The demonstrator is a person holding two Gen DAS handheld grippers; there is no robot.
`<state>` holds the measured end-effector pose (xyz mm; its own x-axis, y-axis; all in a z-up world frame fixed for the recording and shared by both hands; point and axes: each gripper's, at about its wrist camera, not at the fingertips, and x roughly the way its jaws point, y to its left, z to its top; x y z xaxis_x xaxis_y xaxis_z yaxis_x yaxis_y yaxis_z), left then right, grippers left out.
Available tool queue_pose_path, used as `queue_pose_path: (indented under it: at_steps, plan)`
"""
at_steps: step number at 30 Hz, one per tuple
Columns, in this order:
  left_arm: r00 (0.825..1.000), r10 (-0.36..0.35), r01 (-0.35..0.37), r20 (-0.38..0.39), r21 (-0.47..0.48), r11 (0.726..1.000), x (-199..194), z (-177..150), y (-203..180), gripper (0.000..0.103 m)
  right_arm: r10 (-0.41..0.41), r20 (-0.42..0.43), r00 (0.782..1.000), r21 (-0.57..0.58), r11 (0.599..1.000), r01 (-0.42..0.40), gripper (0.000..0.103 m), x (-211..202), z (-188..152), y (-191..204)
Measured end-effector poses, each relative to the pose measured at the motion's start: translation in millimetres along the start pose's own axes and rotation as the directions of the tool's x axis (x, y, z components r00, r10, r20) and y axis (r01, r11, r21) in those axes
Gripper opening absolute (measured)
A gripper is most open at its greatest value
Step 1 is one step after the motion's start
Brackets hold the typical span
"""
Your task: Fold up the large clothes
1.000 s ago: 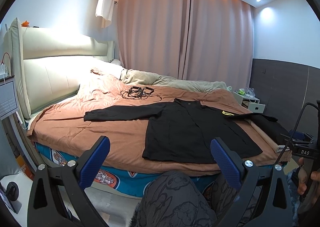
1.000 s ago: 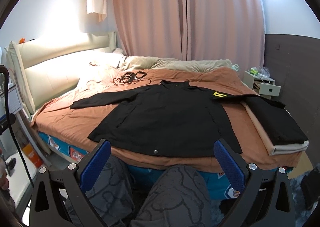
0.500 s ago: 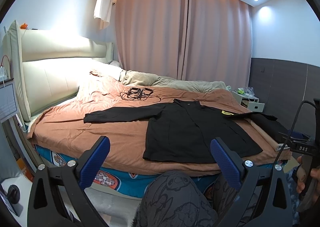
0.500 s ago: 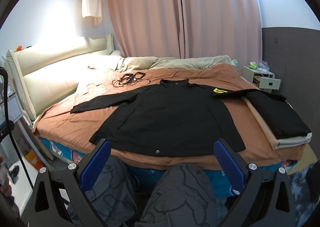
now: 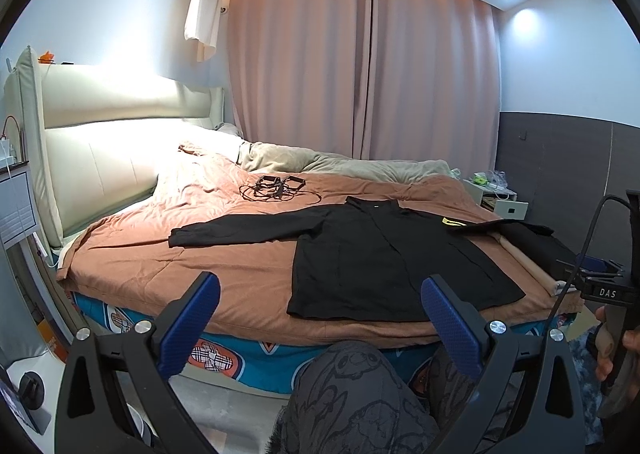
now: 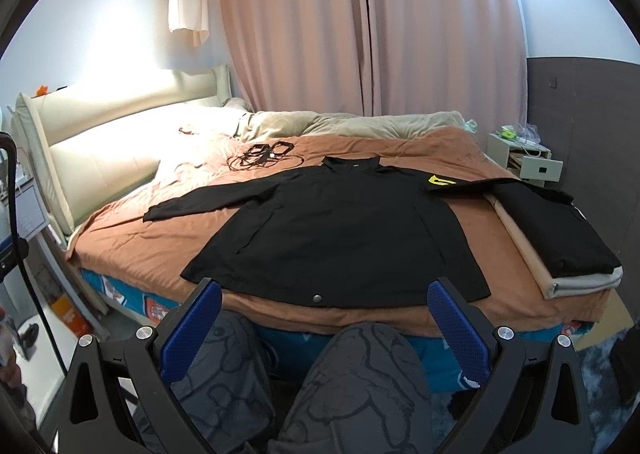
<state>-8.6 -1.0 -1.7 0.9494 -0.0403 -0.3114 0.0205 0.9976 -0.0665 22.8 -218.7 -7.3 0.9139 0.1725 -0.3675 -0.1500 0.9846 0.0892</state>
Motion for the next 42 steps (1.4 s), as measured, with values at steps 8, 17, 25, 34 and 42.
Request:
queue_pose_path:
  at_steps: [8, 17, 25, 34, 42]
  plan:
    - [1.000, 0.000, 0.000, -0.001, -0.002, 1.000, -2, -4, 0, 0.103, 0.001, -0.003, 1.000, -0.001, 1.000, -0.001, 0.103, 2, -3, -2]
    - [1.000, -0.009, 0.009, -0.012, -0.006, 1.000, 1, -5, -1, 0.103, -0.004, -0.012, 1.000, 0.008, 1.000, 0.004, 0.103, 1, -5, -6]
    - [1.000, -0.009, 0.008, -0.019, -0.024, 1.000, 4, 0, 3, 0.103, -0.008, -0.018, 1.000, 0.011, 1.000, 0.008, 0.103, 0, 5, -11]
    - [0.999, 0.020, -0.022, -0.045, -0.034, 0.999, 25, 9, 21, 0.103, 0.042, -0.021, 0.999, -0.002, 0.999, -0.042, 0.103, 34, 22, 0]
    - [0.993, 0.041, -0.047, -0.111, -0.058, 0.997, 85, 21, 48, 0.103, 0.049, -0.010, 0.999, -0.021, 0.999, -0.050, 0.103, 80, 47, 23]
